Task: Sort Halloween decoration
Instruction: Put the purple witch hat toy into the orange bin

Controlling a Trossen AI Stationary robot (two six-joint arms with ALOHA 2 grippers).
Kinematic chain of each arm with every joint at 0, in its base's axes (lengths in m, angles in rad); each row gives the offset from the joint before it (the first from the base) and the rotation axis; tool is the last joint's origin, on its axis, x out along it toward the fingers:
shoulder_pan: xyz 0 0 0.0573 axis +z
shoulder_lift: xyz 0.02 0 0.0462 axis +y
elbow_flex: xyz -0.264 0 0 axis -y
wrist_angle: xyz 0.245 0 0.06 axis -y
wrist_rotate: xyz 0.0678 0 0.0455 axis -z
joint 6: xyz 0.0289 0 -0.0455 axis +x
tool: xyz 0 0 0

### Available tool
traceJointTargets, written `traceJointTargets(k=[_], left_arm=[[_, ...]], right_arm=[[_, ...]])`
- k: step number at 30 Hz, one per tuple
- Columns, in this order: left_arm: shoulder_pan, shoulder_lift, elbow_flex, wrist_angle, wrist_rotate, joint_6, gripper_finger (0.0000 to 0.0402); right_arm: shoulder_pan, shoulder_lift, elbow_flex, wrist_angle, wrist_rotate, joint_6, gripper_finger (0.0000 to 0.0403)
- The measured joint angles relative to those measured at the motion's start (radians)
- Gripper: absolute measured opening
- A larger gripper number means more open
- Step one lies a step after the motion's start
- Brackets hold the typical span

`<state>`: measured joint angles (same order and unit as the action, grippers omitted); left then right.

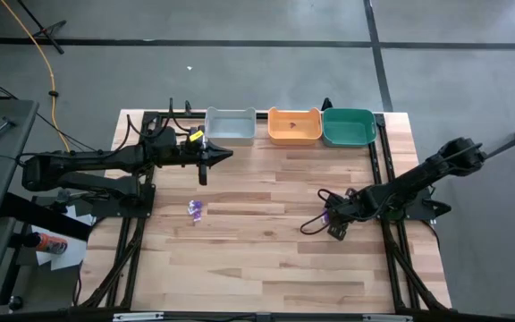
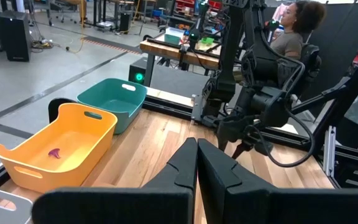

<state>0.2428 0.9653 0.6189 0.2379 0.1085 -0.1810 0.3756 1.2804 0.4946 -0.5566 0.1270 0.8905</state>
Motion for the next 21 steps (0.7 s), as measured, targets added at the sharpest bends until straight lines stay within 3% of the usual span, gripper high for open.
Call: traceJointTargets(k=[8, 16, 21], left_arm=[[0.000, 0.000, 0.000, -0.001, 0.000, 0.000, 0.0000], [0.000, 0.000, 0.000, -0.002, -0.044, 0.000, 0.0000], [0.000, 0.000, 0.000, -0.002, -0.044, 0.000, 0.0000]], right_arm=[[0.000, -0.031, -0.002, -0.004, -0.040, -0.001, 0.0008], [0.000, -0.132, -0.002, -0.070, -0.084, -0.034, 0.0004], [0.000, -0.233, 0.069, -0.174, -0.085, -0.111, 0.0002]])
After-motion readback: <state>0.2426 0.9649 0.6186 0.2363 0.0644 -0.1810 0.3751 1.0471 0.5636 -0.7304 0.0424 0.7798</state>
